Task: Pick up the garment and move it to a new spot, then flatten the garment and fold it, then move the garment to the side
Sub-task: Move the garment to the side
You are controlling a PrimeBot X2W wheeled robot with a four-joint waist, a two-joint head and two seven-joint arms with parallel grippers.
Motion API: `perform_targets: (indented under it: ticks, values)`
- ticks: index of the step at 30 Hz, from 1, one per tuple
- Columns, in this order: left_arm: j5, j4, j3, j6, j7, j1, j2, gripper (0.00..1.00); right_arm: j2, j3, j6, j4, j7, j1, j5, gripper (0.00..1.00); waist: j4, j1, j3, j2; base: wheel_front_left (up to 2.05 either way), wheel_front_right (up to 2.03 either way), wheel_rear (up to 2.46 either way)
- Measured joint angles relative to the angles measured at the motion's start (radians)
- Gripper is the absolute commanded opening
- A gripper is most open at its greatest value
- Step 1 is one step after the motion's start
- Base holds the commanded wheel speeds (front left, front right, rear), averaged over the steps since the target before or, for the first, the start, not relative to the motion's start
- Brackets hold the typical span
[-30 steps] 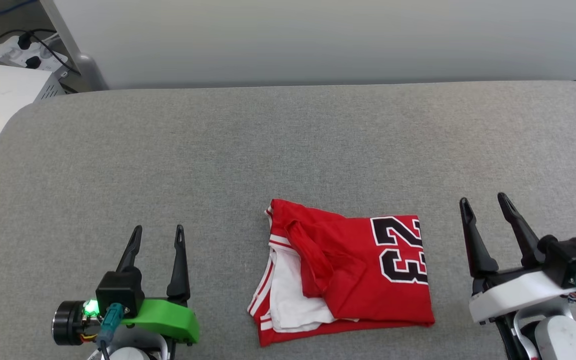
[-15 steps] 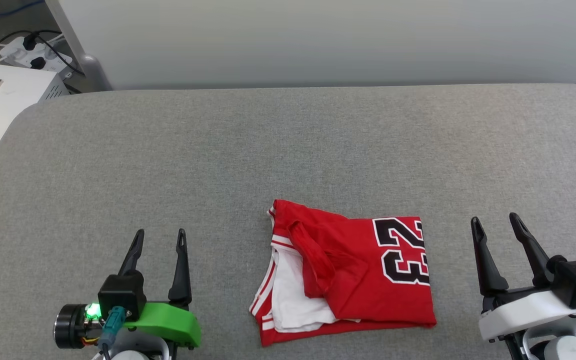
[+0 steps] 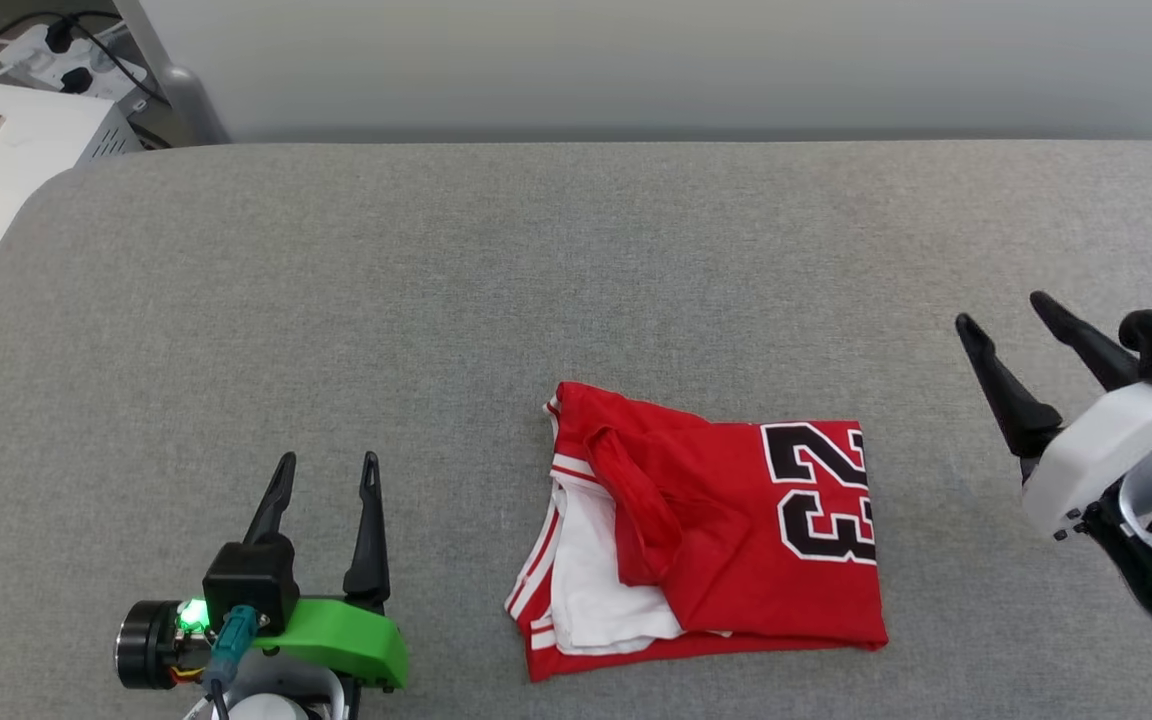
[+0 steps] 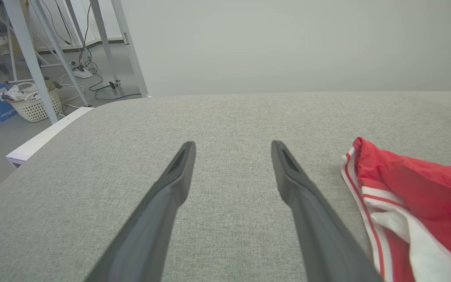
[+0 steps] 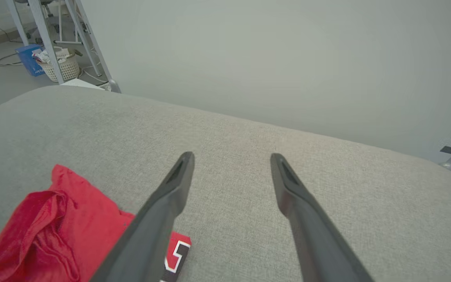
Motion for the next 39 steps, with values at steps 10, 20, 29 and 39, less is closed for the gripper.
perform_targets:
  ticks: [10, 20, 29, 39]
  values:
    - [-0.006, -0.004, -0.009, -0.008, 0.0, -0.057, -0.006, 1.0, -0.113, 0.168, 0.0, 0.069, 0.497, -0.031, 0.403, 1.0, 0.035, 0.0, 0.07, 0.0, 0.0, 0.0, 0.0]
    - [-0.008, -0.003, -0.016, -0.009, 0.0, -0.109, -0.011, 1.0, -0.046, 0.281, 0.0, 0.182, 0.491, -0.042, 0.423, 1.0, 0.074, 0.0, 0.139, 0.0, 0.0, 0.0, 0.0]
    - [-0.01, 0.011, -0.012, -0.008, 0.0, -0.119, -0.013, 1.0, -0.064, 0.378, 0.0, 0.196, 0.322, -0.103, 0.405, 0.0, 0.092, 0.0, 0.144, 0.0, 0.0, 0.0, 0.0]
    - [-0.01, 0.016, -0.001, -0.009, 0.0, -0.09, -0.014, 1.0, -0.162, 0.475, 0.0, 0.077, 0.214, -0.201, 0.325, 0.0, 0.036, 0.0, 0.089, 0.0, 0.0, 0.0, 0.0]
